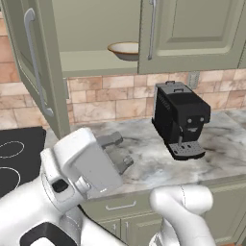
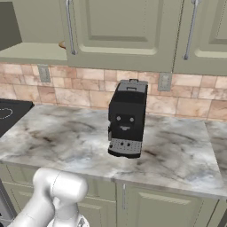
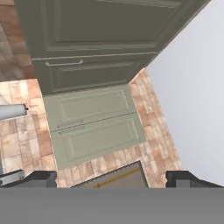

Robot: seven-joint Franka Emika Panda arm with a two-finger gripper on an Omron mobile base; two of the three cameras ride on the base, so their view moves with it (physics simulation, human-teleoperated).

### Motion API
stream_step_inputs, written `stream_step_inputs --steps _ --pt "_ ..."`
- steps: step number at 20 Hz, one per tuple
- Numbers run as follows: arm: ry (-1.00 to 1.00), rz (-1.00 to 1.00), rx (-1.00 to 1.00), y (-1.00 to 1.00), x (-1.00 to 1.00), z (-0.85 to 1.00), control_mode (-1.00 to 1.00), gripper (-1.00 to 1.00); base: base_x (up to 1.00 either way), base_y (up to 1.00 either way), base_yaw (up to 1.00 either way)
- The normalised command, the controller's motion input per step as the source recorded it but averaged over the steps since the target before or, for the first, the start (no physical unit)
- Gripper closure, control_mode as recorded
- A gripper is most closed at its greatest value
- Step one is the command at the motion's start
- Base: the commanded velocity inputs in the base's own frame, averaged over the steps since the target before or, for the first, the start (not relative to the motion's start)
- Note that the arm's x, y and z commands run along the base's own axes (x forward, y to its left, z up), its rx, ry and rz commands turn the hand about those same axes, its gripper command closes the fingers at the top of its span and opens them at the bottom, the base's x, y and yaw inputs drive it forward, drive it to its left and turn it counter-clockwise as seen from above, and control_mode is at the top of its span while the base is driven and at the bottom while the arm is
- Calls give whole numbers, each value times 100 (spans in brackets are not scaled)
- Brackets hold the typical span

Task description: Open the cabinet. Pick the bowls from the counter and place them in the cabinet. Then close the cabinet.

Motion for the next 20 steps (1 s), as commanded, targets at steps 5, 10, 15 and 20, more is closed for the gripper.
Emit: stream_step_inputs --steps 5,10,15,20 --pt "3 -8 -1 58 0 -12 -100 -100 0 0 0" --pt "17 -11 0 45 1 -24 -100 -100 0 0 0" --pt "20 -11 0 41 4 -37 -100 -100 0 0 0" --pt "23 -14 0 24 0 -26 -100 -100 0 0 0"
